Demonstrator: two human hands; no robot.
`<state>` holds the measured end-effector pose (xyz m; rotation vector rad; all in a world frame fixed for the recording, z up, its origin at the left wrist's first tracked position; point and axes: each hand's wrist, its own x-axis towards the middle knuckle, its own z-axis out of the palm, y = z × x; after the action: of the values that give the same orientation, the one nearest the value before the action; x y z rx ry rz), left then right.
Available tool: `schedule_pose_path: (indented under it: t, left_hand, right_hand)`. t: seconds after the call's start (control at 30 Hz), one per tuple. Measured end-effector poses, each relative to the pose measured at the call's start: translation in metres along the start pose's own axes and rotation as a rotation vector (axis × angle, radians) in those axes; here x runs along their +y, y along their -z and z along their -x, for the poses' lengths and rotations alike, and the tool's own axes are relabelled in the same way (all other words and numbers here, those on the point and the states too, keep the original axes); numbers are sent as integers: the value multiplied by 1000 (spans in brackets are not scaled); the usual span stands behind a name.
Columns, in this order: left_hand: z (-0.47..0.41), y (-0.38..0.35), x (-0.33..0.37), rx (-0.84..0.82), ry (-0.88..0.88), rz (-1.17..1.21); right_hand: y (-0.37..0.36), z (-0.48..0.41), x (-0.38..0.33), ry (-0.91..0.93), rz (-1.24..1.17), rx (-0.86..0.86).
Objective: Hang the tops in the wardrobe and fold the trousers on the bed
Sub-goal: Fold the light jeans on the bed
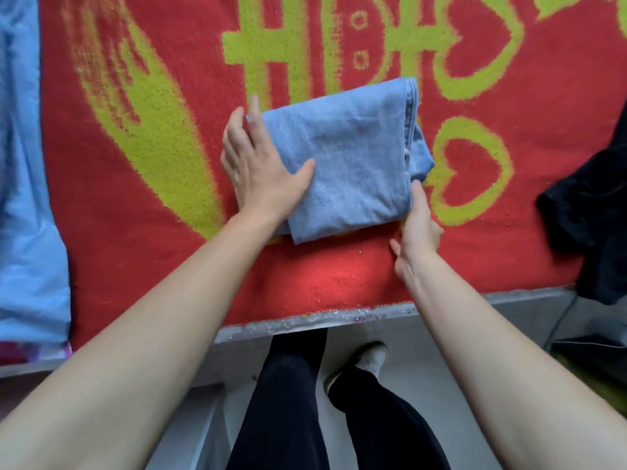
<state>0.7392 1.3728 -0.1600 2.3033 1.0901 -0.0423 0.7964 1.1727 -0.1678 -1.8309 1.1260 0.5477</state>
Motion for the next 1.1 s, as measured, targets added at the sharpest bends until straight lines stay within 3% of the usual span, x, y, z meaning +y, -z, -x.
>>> schedule_pose_path:
  t: [0.07, 0.13, 0.23, 0.43, 0.57, 0.77, 0.9, 1.1]
  left_hand:
    - [-27, 3, 18, -157, -240, -102]
    - [-59, 1, 39, -411, -342, -166]
    - [-92, -7, 70, -661, -346, -312]
    - [-105, -12, 88, -834, -178, -480]
    - [-84, -14, 60, -932, 77, -159]
    - [-22, 19, 30, -1065, 432, 676]
    - [3, 75, 35, -1020, 571, 899]
    - [40, 171, 72, -818, 590, 1315]
  right_hand:
    - [0, 16, 16, -115, -80, -188]
    - [-4, 23, 25, -229, -175, -406]
    - [-12, 28, 31, -279, -274, -514]
    - [-5, 15, 36, -245, -378, -559]
    - [17, 7, 27, -227, -416, -546]
    - [62, 18, -21, -110, -317, -647]
    - [101, 44, -74, -111, -187, -858]
    - [142, 106, -151, -17, -77, -1050]
